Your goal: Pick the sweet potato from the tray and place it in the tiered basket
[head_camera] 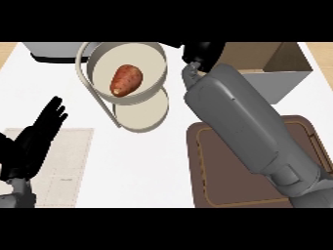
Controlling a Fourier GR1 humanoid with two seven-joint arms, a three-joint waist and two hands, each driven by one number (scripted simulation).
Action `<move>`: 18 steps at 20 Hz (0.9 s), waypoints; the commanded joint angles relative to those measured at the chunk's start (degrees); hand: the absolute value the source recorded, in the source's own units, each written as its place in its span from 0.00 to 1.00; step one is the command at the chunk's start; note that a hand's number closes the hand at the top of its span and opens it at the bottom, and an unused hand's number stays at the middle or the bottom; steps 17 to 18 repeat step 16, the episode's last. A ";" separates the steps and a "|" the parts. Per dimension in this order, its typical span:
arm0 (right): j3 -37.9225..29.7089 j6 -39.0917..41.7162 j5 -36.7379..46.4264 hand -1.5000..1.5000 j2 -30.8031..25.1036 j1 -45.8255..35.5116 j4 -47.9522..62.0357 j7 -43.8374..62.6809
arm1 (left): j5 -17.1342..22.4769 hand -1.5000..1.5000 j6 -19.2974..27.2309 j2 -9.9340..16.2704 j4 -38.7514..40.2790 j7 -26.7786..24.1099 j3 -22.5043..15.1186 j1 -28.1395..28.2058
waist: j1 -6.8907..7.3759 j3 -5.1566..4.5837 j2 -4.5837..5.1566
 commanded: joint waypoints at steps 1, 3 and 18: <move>-2.83 -3.16 1.11 0.00 -4.64 7.23 -9.44 1.87 | -1.09 0.50 -0.17 -1.01 0.82 -3.18 -0.54 3.48 | -1.33 0.00 -0.31; -3.35 -2.03 3.65 0.00 -6.71 10.97 -14.08 3.30 | -0.07 0.50 -0.72 0.45 1.73 -1.55 1.04 0.79 | -1.42 -0.02 -0.22; -12.56 13.00 -3.35 0.00 -28.63 42.25 -57.13 9.52 | -0.09 0.50 0.01 0.83 1.54 0.39 2.62 -1.36 | -1.54 0.00 0.06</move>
